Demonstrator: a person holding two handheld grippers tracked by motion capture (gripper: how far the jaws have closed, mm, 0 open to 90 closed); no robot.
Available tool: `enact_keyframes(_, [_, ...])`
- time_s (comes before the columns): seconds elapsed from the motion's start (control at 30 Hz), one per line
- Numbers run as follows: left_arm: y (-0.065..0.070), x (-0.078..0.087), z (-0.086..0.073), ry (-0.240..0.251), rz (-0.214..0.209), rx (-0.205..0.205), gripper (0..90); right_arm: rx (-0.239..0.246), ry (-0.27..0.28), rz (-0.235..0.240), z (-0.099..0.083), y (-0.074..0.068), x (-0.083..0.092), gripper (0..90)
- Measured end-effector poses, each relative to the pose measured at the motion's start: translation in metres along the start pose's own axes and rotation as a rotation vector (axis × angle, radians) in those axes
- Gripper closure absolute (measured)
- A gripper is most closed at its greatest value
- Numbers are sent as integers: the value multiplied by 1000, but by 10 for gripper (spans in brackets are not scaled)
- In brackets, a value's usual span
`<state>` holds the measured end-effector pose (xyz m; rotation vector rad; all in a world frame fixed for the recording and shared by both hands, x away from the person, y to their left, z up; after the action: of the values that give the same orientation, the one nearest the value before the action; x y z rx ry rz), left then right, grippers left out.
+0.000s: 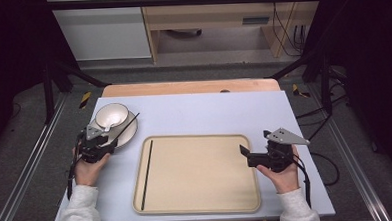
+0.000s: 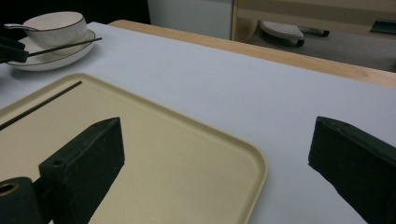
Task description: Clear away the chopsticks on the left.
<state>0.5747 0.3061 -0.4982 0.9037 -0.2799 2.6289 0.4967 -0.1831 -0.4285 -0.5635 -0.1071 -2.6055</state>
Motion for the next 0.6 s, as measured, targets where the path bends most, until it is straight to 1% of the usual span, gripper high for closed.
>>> enact_keyframes(0.1, [0, -3, 2, 7, -7, 1, 641, -1, -2, 3, 0, -1, -1, 36])
enact_keyframes(0.17, [-1, -7, 2, -15, -10, -7, 667, 4, -2, 5, 0, -1, -1, 36])
enact_keyframes(0.33, [1, -12, 3, -25, -23, -17, 730, 7, -7, 6, -2, -1, -2, 37])
enact_keyframes(0.4, [0, -14, 1, -37, -26, -9, 753, 3, -8, 7, -2, -1, -2, 36])
enact_keyframes(0.6, [4, -13, 2, -26, -47, -2, 816, 2, -9, 8, -2, -2, -3, 37])
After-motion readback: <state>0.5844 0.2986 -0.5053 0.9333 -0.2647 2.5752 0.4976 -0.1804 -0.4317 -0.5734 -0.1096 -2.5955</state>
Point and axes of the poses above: each handheld gripper's, and its own axes: x roughly backward along the jaws, z roughly out of its top, y roughly to its right, the point moved 7 cm from there along -x, roughly forward along the jaws, and after that the axes turned 2 degrees about -z, right-handed, at the moved point
